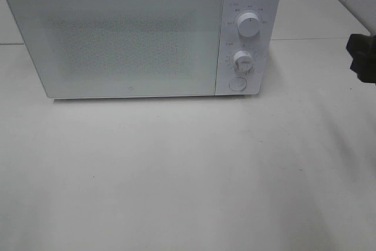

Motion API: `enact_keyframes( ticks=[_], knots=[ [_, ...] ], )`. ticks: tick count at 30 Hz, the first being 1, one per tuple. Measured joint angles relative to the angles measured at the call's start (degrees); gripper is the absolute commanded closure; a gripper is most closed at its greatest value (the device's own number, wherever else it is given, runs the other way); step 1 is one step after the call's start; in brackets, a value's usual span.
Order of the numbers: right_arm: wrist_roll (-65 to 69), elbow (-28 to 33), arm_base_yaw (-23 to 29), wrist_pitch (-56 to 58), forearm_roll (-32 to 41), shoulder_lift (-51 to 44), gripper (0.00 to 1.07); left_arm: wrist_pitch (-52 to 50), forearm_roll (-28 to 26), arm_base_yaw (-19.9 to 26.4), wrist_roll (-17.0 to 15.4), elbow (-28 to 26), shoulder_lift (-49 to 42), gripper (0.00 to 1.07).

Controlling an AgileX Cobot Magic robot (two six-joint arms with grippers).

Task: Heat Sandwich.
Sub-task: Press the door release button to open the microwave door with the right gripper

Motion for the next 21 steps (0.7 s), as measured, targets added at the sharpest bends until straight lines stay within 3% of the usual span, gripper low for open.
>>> enact_keyframes(
  ticks=[8,21],
  knots=[
    [-8.9,0.7,11.7,-10.1,11.4,9.2,0.31,0.0,0.0,0.0,0.0,0.0,0.0,0.03],
    [-11.9,-0.3,28.3,-22.9,26.9,24.4,0.31,0.0,0.0,0.0,0.0,0.0,0.0,0.03]
  ],
)
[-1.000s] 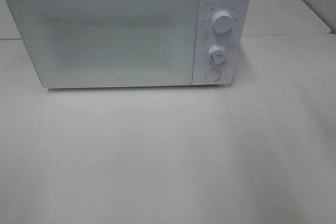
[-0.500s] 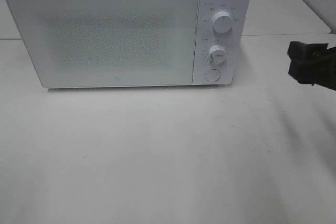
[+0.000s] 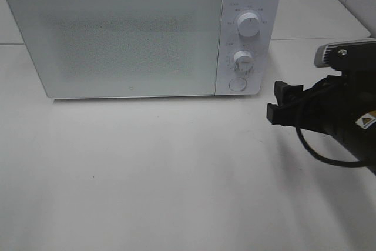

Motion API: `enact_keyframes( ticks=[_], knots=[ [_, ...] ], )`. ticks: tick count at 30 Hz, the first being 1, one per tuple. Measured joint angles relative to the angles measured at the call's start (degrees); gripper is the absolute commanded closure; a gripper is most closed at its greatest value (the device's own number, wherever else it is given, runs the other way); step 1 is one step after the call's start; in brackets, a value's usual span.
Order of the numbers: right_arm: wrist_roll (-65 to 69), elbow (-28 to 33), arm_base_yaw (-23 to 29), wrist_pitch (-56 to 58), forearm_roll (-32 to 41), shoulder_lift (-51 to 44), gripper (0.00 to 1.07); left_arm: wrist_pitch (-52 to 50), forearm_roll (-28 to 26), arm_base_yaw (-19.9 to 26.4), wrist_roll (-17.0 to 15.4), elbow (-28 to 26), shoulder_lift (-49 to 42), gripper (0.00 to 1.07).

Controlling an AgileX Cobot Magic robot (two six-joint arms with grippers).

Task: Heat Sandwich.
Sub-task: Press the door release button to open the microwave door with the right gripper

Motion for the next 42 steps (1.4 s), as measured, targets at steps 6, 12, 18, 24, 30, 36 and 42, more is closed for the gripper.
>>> enact_keyframes(
  ticks=[6,12,18,24,30,36,42],
  knots=[
    [-0.1,-2.8,4.9,-0.8,3.8,4.5,0.31,0.0,0.0,0.0,0.0,0.0,0.0,0.03],
    [-0.5,-6.1,9.9,-0.9,8.1,9.2,0.31,0.0,0.0,0.0,0.0,0.0,0.0,0.03],
    [-0.6,-7.5,12.0,-0.9,10.5,10.3,0.31,0.0,0.0,0.0,0.1,0.0,0.0,0.03],
    [-0.5,-7.6,12.0,-0.9,11.1,10.3,0.31,0.0,0.0,0.0,0.2,0.0,0.0,0.03],
    [5.7,-7.6,12.0,-0.5,11.1,10.3,0.31,0.0,0.0,0.0,0.2,0.0,0.0,0.03],
    [20.6,-7.6,12.0,-0.3,11.1,10.3,0.31,0.0,0.0,0.0,0.2,0.0,0.0,0.03],
    [42.2,-7.6,12.0,-0.3,11.1,10.3,0.31,0.0,0.0,0.0,0.2,0.0,0.0,0.03]
  ],
)
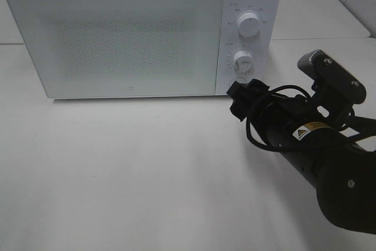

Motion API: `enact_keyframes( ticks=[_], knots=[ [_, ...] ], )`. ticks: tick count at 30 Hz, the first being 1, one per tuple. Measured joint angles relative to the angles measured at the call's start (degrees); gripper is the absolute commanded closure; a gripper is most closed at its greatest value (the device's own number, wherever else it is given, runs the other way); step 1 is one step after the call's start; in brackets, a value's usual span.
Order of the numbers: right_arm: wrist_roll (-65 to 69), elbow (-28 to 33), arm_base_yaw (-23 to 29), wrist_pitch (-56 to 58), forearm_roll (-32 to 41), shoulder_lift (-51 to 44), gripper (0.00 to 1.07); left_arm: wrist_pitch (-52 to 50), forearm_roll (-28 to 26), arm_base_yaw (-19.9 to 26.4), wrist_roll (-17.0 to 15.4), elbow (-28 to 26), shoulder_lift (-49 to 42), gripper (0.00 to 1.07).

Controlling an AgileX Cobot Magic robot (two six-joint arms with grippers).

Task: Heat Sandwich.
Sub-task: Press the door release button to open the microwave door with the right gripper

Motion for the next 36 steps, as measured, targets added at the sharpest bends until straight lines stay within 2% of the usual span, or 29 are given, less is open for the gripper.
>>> enact_keyframes(
  ticks=[4,6,8,12,14,16,17,18,19,20,22,23,36],
  knots=[
    [19.0,0.0,0.0,0.1,0.0,0.0,0.33,0.0,0.0,0.0,0.0,0.0,0.0,0.03],
    [21.7,0.0,0.0,0.1,-0.1,0.0,0.34,0.0,0.0,0.0,0.0,0.0,0.0,0.03],
    [30.2,0.0,0.0,0.1,-0.1,0.0,0.37,0.0,0.0,0.0,0.0,0.0,0.0,0.03],
    [37.0,0.0,0.0,0.1,-0.2,0.0,0.47,0.0,0.0,0.0,0.0,0.0,0.0,0.03],
    [41.3,0.0,0.0,0.1,-0.2,0.0,0.60,0.0,0.0,0.0,0.0,0.0,0.0,0.03],
    [42.3,0.0,0.0,0.1,-0.2,0.0,0.64,0.0,0.0,0.0,0.0,0.0,0.0,0.03],
    [43.3,0.0,0.0,0.1,-0.2,0.0,0.69,0.0,0.0,0.0,0.0,0.0,0.0,0.03],
    [44.9,0.0,0.0,0.1,-0.2,0.0,0.80,0.0,0.0,0.0,0.0,0.0,0.0,0.03],
    [45.6,0.0,0.0,0.1,-0.2,0.0,0.87,0.0,0.0,0.0,0.0,0.0,0.0,0.03],
    [45.6,0.0,0.0,0.1,-0.2,0.0,0.87,0.0,0.0,0.0,0.0,0.0,0.0,0.03],
    [46.8,0.0,0.0,0.1,-0.2,0.0,0.98,0.0,0.0,0.0,0.0,0.0,0.0,0.03],
    [48.2,0.0,0.0,0.1,-0.2,0.0,1.07,0.0,0.0,0.0,0.0,0.0,0.0,0.03],
    [50.0,0.0,0.0,0.1,-0.2,0.0,1.07,0.0,0.0,0.0,0.0,0.0,0.0,0.03]
  ],
)
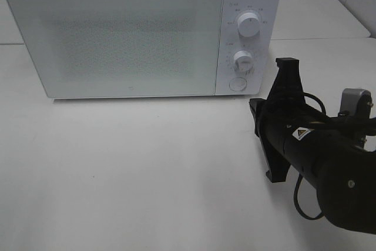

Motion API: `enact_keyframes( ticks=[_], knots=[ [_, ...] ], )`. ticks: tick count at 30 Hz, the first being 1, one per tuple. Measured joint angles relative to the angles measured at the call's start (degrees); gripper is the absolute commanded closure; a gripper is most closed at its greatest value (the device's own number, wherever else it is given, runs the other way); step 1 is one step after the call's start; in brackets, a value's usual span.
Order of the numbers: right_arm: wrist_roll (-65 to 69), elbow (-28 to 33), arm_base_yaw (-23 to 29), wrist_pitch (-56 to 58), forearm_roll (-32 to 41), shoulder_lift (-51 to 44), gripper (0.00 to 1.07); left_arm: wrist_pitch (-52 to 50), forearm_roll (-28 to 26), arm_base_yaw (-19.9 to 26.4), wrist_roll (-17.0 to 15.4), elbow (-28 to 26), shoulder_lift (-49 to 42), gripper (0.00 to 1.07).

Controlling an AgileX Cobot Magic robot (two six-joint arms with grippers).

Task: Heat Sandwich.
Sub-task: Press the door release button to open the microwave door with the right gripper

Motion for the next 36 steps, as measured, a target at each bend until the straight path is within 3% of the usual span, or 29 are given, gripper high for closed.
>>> enact_keyframes(
  ticks=[13,26,36],
  knots=[
    [1.7,-4.1,-0.1,1.4,0.1,6.4,1.07,0.0,0.0,0.0,0.0,0.0,0.0,0.03],
    [2.9,-12.0,-9.5,4.8,-10.9,13.6,1.07,0.0,0.0,0.0,0.0,0.0,0.0,0.03],
    [3.9,-16.9,-14.4,6.2,-15.2,18.3,1.07,0.0,0.0,0.0,0.0,0.0,0.0,0.03]
  ],
)
